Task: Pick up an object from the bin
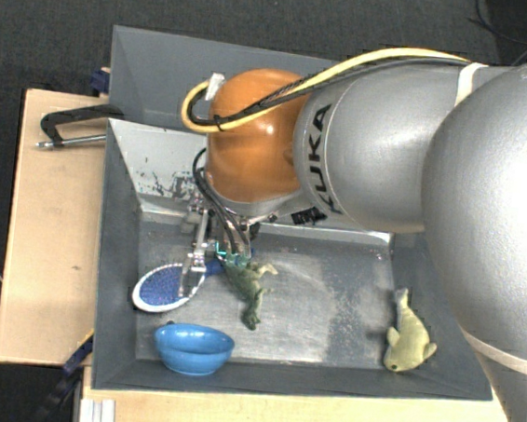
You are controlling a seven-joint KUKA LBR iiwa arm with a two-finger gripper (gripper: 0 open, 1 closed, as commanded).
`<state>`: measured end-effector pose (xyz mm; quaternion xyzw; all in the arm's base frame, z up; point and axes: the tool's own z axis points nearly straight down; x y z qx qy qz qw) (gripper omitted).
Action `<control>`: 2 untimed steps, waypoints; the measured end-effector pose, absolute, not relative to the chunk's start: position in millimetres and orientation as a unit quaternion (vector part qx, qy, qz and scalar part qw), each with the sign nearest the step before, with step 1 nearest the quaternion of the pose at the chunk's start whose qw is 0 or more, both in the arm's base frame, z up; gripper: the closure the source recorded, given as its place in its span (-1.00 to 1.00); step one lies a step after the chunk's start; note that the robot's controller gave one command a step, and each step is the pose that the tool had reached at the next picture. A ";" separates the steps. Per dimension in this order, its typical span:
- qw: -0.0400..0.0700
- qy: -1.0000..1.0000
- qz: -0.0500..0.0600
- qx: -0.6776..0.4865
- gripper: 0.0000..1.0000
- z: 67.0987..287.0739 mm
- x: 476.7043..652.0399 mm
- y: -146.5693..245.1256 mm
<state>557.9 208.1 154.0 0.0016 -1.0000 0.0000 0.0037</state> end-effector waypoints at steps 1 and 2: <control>0.000 -0.992 -0.001 0.125 -1.00 71.2 536.5 232.3; -0.004 -0.992 -0.002 0.129 -1.00 103.2 542.6 227.4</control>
Offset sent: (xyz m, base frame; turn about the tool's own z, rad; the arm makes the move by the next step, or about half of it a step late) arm -0.0218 0.0228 -0.0840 -0.2461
